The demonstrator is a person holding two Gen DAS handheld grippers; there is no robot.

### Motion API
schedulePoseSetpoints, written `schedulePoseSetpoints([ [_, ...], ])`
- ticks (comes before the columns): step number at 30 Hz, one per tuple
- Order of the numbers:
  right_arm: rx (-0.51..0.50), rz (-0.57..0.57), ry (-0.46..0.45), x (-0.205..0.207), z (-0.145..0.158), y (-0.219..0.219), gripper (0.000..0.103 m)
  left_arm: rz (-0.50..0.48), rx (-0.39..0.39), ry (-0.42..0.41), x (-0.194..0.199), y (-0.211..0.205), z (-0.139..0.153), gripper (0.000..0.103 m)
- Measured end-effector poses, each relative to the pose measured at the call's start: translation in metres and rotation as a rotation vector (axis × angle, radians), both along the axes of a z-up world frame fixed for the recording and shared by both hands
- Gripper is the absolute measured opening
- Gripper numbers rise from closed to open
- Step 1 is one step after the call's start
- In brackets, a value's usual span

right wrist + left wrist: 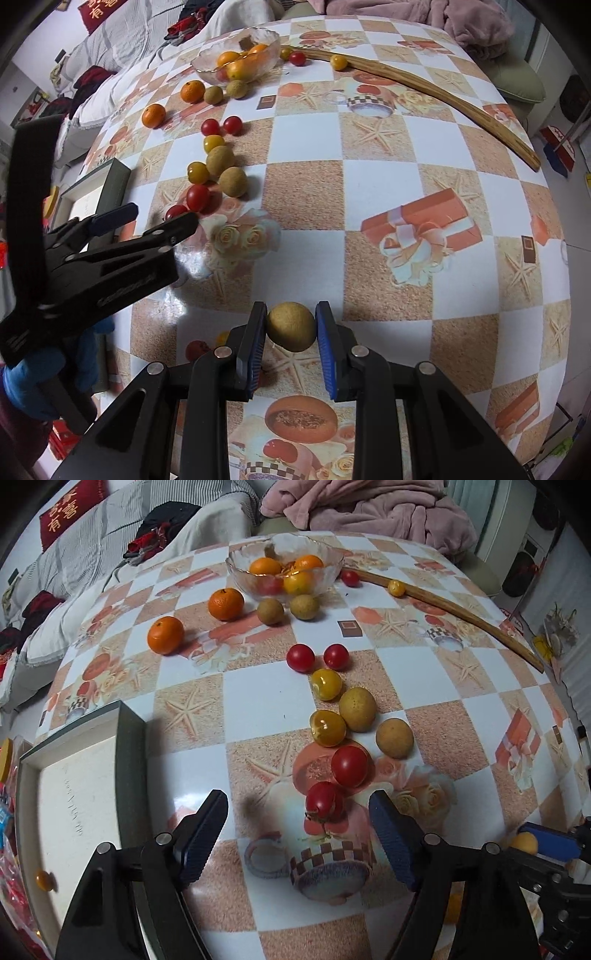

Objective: Organize fruits
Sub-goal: 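Grasp a red tomato with the left tool while the right tool grasps a brown fruit, then carry both fruits into the white tray and open both tools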

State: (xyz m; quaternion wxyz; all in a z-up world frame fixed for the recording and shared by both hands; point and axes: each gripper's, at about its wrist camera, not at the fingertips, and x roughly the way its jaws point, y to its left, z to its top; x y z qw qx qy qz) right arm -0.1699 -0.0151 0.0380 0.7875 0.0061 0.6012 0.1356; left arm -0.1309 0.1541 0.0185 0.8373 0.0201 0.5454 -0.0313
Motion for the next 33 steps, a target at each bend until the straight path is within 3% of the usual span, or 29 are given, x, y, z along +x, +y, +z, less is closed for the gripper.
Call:
schedulePoseSetpoints([
  [1, 0.001, -0.003, 0.001, 0.000, 0.000, -0.001, 0.029, -0.003, 0.003, 0.006, 0.001, -0.001, -0.002, 0.060],
  [7, 0.012, -0.021, 0.002, 0.000, 0.002, -0.006, 0.029, -0.022, -0.026, 0.019, 0.004, -0.003, -0.005, 0.024],
  [10, 0.017, -0.019, -0.003, 0.001, 0.004, -0.004, 0.029, -0.001, -0.088, 0.035, 0.002, 0.005, -0.001, 0.024],
  [20, 0.029, 0.023, -0.022, 0.003, 0.014, 0.017, 0.029, 0.056, -0.133, 0.004, -0.024, 0.030, 0.026, 0.024],
  [33, 0.040, 0.175, -0.043, -0.006, 0.025, 0.087, 0.029, 0.190, -0.098, -0.038, -0.073, 0.095, 0.049, 0.024],
])
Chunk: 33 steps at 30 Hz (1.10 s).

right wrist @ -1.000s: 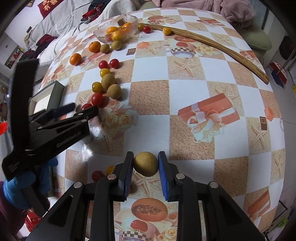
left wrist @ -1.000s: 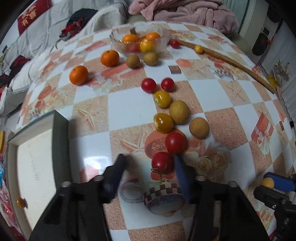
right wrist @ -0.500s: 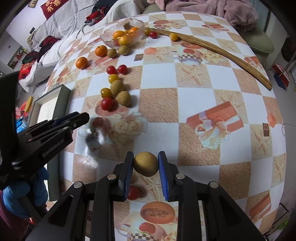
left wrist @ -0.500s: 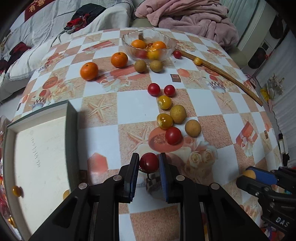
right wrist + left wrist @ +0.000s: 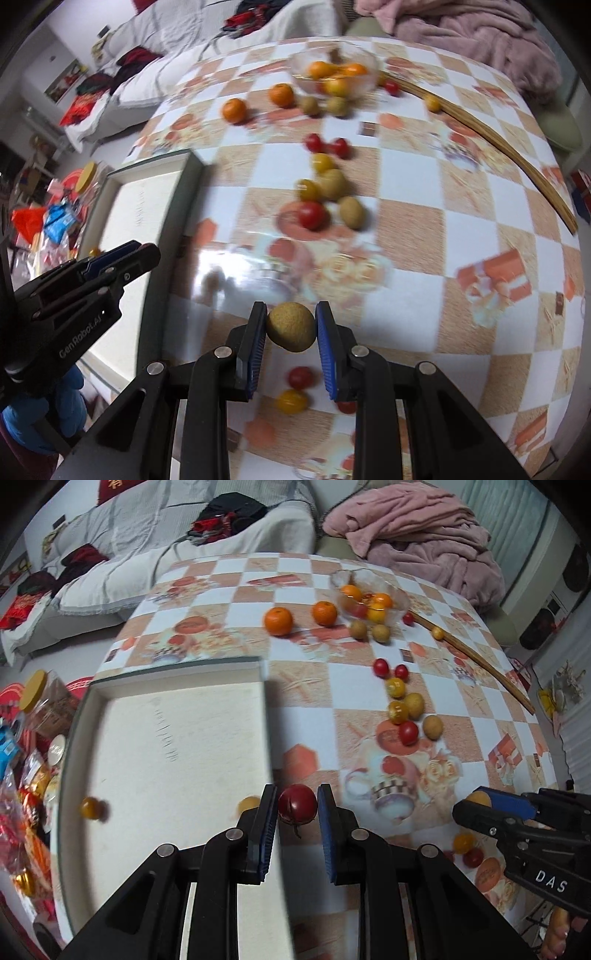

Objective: Organize fruits
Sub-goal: 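Carry both fruits into the white tray and open both tools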

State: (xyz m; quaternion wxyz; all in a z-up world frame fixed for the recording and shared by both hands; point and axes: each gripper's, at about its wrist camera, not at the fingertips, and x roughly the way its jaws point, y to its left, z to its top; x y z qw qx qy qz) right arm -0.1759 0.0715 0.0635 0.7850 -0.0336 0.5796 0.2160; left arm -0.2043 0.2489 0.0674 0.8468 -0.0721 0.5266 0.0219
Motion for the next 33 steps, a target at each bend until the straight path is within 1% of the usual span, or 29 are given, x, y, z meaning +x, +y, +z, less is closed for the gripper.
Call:
schedulePoseSetpoints([
  [7, 0.011, 0.124, -0.006, -0.011, 0.003, 0.055, 0.029, 0.129, 0.033, 0.036, -0.039, 0.051, -0.005, 0.024],
  [10, 0.024, 0.188, -0.003, -0.017, 0.003, 0.085, 0.029, 0.180, 0.052, 0.056, -0.053, 0.071, -0.011, 0.024],
  [17, 0.044, 0.292, 0.035, -0.028, -0.008, 0.140, 0.029, 0.282, 0.104, 0.101, -0.078, 0.108, -0.027, 0.024],
  [24, 0.005, 0.351, 0.065, -0.038, -0.031, 0.170, 0.029, 0.321, 0.117, 0.138, -0.087, 0.125, -0.044, 0.024],
  [33, -0.054, 0.392, 0.069, -0.043, -0.050, 0.181, 0.030, 0.313, 0.119, 0.153, -0.085, 0.124, -0.049, 0.024],
])
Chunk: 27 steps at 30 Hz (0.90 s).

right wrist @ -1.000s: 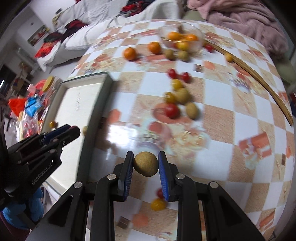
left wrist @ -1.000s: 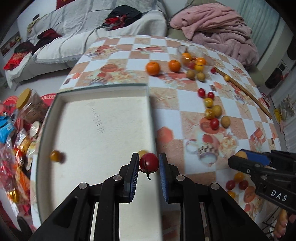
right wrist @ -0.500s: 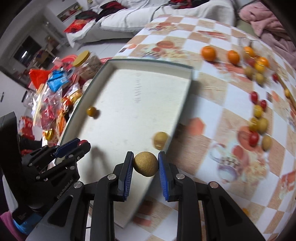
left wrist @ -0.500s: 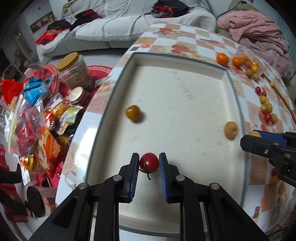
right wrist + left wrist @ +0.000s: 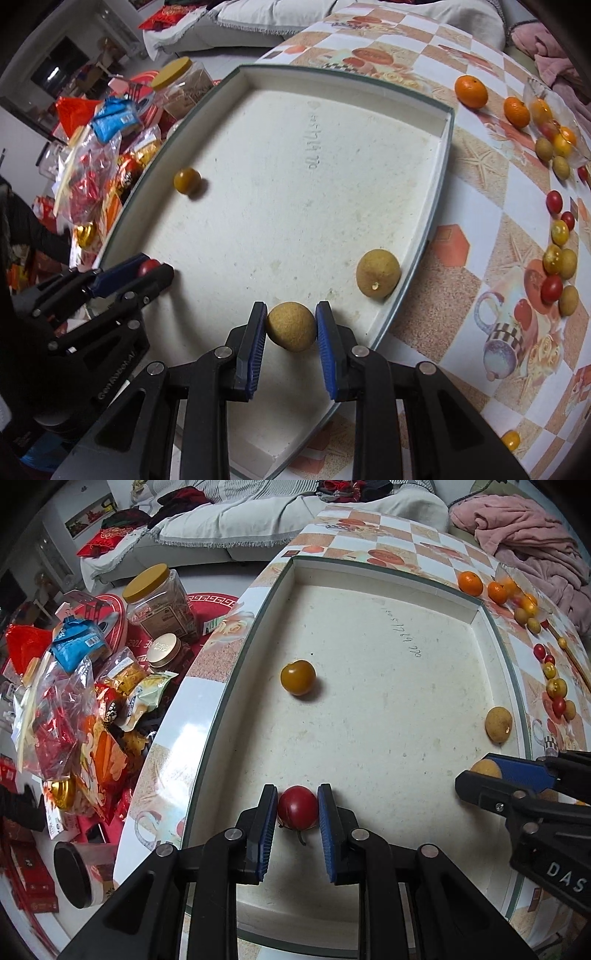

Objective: Organize fruits
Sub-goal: 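Carry both fruits into the white tray and open both tools, then move both tools back toward the remaining tomatoes on the table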

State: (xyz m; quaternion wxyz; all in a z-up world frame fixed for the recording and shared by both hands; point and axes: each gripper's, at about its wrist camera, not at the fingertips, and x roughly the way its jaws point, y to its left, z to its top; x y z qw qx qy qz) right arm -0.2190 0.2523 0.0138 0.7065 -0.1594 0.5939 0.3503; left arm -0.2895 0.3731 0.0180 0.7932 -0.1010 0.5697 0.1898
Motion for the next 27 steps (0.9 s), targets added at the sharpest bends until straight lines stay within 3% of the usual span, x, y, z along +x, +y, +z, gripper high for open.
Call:
schedulePoseSetpoints([
  [5, -0.019, 0.056, -0.046, -0.007, -0.003, 0.013, 0.034, -0.005, 0.009, 0.011, 0.002, -0.001, -0.001, 0.025],
  [6, -0.017, 0.066, -0.046, -0.009, -0.004, 0.015, 0.039, -0.004, 0.016, 0.014, 0.002, -0.001, -0.001, 0.033],
  [7, -0.016, 0.073, -0.046, -0.010, -0.004, 0.017, 0.044, 0.004, 0.037, 0.019, 0.002, 0.000, 0.000, 0.059],
  [8, -0.016, 0.077, -0.048, -0.011, -0.003, 0.018, 0.046, 0.012, 0.046, 0.014, 0.001, 0.001, 0.001, 0.071],
  [14, 0.020, 0.058, -0.048, -0.010, 0.012, 0.008, 0.057, 0.012, 0.035, -0.002, -0.002, 0.006, 0.006, 0.071],
  [16, 0.044, 0.053, -0.060, -0.010, 0.022, 0.002, 0.076, 0.007, 0.045, 0.000, -0.001, 0.004, 0.009, 0.071],
  [18, 0.070, 0.046, -0.082, -0.010, 0.034, -0.006, 0.084, -0.004, 0.047, -0.008, 0.001, 0.001, 0.015, 0.071],
  [27, 0.045, -0.147, -0.113, 0.016, 0.046, -0.077, 0.085, -0.118, 0.043, -0.059, 0.034, -0.038, 0.037, 0.071],
])
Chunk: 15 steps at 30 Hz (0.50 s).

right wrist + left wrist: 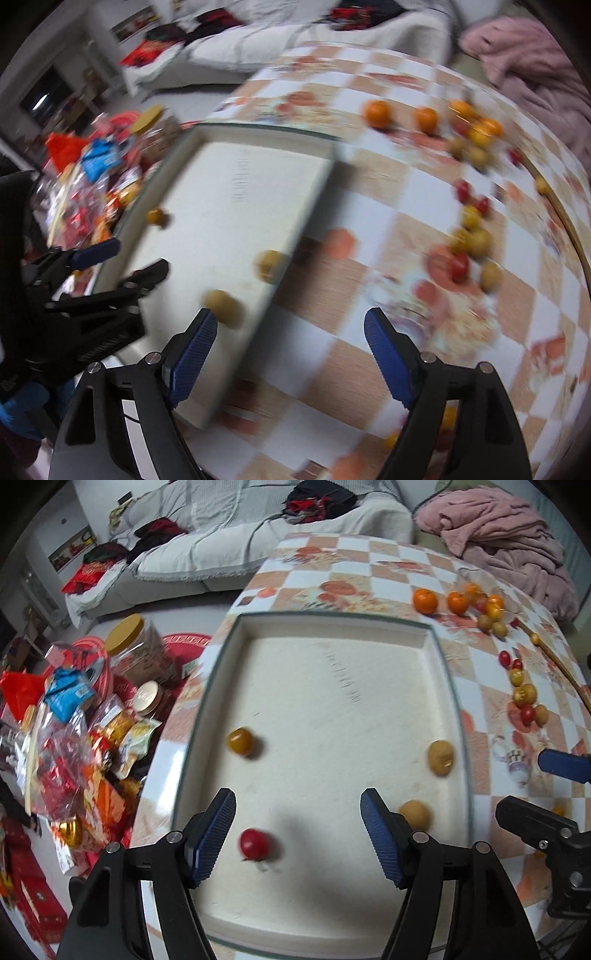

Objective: Organize fruits
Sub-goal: 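Move both tools back toward the remaining tomatoes on the table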

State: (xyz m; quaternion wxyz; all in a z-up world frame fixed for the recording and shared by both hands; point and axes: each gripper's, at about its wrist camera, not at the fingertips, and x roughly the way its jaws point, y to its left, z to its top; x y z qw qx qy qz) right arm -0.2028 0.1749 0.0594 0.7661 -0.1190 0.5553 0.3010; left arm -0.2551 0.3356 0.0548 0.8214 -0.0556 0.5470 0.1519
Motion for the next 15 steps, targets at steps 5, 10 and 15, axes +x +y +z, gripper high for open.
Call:
schedulePoseSetpoints([
  [5, -0.037, -0.146, 0.012, 0.018, -0.005, -0.059, 0.085, -0.094, -0.010, -0.027, 0.022, -0.039, 0.011, 0.071],
  [10, -0.078, -0.253, 0.023, 0.018, -0.010, -0.114, 0.085, -0.209, -0.034, -0.029, 0.035, -0.084, 0.013, 0.071],
  [15, -0.110, -0.313, 0.038, 0.009, -0.017, -0.153, 0.085, -0.302, -0.064, -0.006, 0.035, -0.119, 0.007, 0.071],
])
